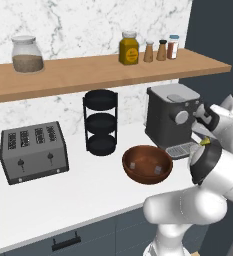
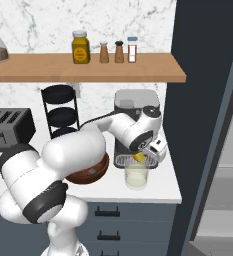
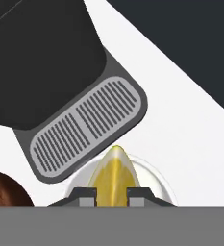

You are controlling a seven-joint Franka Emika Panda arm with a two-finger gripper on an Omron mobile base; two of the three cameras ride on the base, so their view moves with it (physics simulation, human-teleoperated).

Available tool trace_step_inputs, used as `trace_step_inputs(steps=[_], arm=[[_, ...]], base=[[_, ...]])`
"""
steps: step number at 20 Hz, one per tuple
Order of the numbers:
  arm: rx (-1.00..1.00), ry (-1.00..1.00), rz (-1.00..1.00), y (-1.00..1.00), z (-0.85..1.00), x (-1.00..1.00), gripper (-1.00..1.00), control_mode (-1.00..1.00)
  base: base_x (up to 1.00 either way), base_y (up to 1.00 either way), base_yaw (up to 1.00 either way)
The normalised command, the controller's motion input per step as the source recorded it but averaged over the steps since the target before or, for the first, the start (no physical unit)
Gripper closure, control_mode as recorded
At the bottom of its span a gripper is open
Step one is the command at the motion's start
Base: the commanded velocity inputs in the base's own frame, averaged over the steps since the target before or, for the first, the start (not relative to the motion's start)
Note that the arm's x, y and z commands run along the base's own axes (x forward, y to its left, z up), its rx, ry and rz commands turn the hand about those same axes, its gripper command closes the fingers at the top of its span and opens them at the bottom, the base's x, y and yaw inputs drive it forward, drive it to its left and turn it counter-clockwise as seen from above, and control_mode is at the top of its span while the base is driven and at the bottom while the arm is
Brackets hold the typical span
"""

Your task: Grab a lemon wedge from the fridge and one ice cube from the ice bowl, and put them in the glass of lemonade.

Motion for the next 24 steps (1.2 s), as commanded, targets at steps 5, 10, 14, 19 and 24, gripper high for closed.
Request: trace_step_inputs(steps=[5,10,14,19,24], arm=[[-0.01,-0.03,0.0,0.0,-0.11,-0.02,1.0,-1.0],[0.0,-0.05,0.0,0.0,0.0,-0.19,1.0,-1.0],[0.0,-0.01,0.0,0.0,0.0,0.0,1.0,-1.0],[-0.07,0.0,-0.02,0.04,0.0,0.01,1.0,-1.0],[-0.09,0.01,-0.05,0.06,0.0,0.0,1.0,-1.0]], base=[[0.0,0.0,0.0],[0.0,0.0,0.0],[0.0,0.0,0.0],[0.0,0.0,0.0],[0.0,0.0,0.0]])
